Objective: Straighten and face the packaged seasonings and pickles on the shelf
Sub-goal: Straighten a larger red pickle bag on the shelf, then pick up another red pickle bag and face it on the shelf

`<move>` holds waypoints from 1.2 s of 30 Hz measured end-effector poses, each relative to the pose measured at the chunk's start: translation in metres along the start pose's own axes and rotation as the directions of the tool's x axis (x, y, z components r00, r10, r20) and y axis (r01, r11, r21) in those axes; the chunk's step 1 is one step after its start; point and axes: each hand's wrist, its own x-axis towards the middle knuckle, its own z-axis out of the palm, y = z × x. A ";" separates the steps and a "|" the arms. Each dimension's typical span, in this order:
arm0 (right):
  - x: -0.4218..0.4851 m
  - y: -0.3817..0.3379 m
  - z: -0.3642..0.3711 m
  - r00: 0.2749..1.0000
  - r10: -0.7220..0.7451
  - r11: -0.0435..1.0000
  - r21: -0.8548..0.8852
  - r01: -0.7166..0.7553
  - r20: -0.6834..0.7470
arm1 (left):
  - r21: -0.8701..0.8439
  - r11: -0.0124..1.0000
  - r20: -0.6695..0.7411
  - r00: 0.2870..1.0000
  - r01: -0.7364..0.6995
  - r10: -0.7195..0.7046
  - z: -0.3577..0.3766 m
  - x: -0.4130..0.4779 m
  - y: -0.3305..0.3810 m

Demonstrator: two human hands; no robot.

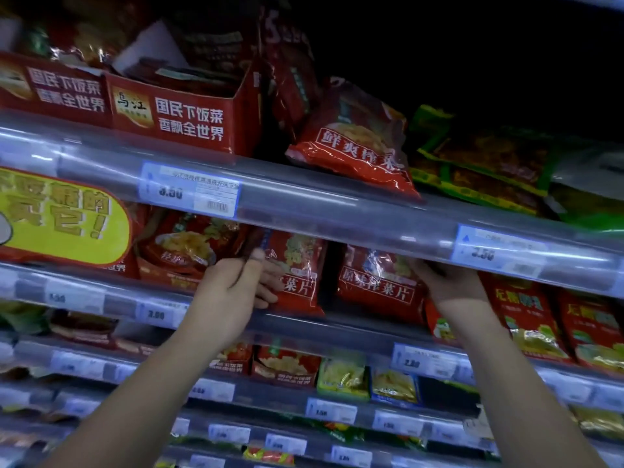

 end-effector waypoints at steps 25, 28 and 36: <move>-0.039 -0.073 0.113 0.928 0.067 0.981 -0.195 0.005 0.366 | 0.272 0.959 -0.142 0.982 -0.081 0.123 -0.033 -0.042 -0.006; -0.041 -0.071 0.106 0.958 0.062 0.997 0.021 -0.071 0.279 | 0.255 0.965 -0.160 0.981 -0.068 0.112 -0.033 -0.044 -0.004; -0.068 -0.053 0.038 0.952 0.044 0.893 0.416 -0.173 0.302 | 0.015 0.999 -0.124 0.991 0.041 -0.039 -0.009 -0.058 0.023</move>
